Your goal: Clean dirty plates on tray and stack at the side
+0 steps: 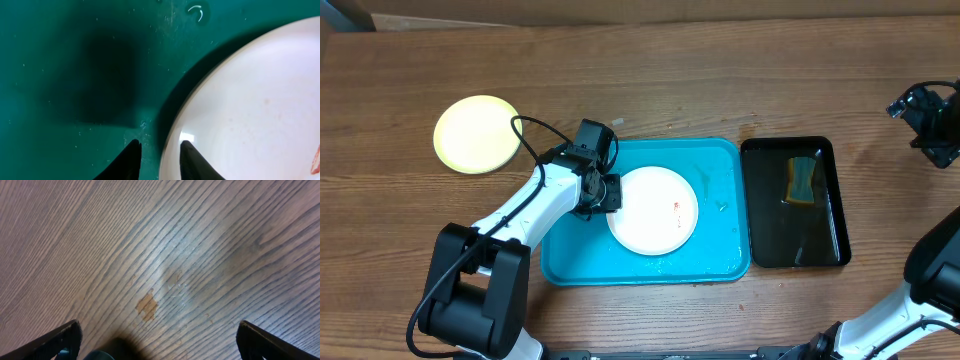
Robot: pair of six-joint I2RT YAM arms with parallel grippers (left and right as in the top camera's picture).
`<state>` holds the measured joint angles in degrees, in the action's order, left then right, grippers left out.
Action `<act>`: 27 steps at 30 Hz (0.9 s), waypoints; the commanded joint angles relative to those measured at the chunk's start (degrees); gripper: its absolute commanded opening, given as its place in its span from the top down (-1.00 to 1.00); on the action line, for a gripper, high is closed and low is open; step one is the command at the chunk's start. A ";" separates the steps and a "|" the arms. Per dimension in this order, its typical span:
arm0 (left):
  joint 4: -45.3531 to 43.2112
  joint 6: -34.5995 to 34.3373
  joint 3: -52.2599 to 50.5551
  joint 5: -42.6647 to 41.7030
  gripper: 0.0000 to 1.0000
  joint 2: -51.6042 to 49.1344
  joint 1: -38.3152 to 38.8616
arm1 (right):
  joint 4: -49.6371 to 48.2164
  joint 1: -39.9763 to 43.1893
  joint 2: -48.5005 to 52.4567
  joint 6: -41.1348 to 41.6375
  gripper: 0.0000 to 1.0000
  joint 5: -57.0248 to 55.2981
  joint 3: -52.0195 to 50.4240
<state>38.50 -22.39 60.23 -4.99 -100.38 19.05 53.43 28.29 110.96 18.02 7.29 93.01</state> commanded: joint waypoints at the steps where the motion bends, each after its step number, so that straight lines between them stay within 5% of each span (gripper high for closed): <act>1: -1.31 -0.35 -0.24 1.42 0.48 0.74 -0.04 | -0.28 -0.04 -0.90 0.42 -1.00 0.28 0.39; 11: -1.95 -0.35 -1.31 1.36 0.43 0.44 0.02 | -1.01 -0.04 -0.90 0.48 -1.00 0.83 0.39; 15: -1.92 -0.33 -1.31 0.94 0.39 0.37 0.11 | 2.82 -0.04 -0.90 -1.38 -1.00 9.09 0.39; 18: -1.92 -0.35 -1.38 0.90 0.41 0.37 0.13 | 3.08 -0.48 -1.25 -6.23 -0.30 12.50 0.46; 20: -1.92 -0.33 -1.38 0.92 0.39 0.35 0.11 | 4.26 -1.46 -1.79 -8.31 -0.08 11.54 0.46; 27: -1.92 -0.26 -1.68 -0.24 0.40 0.35 0.15 | 13.68 -8.59 -3.58 -12.98 -0.13 10.58 0.42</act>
<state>36.60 -22.39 59.16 -4.27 -100.38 19.05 64.47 23.79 110.24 9.28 17.26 92.99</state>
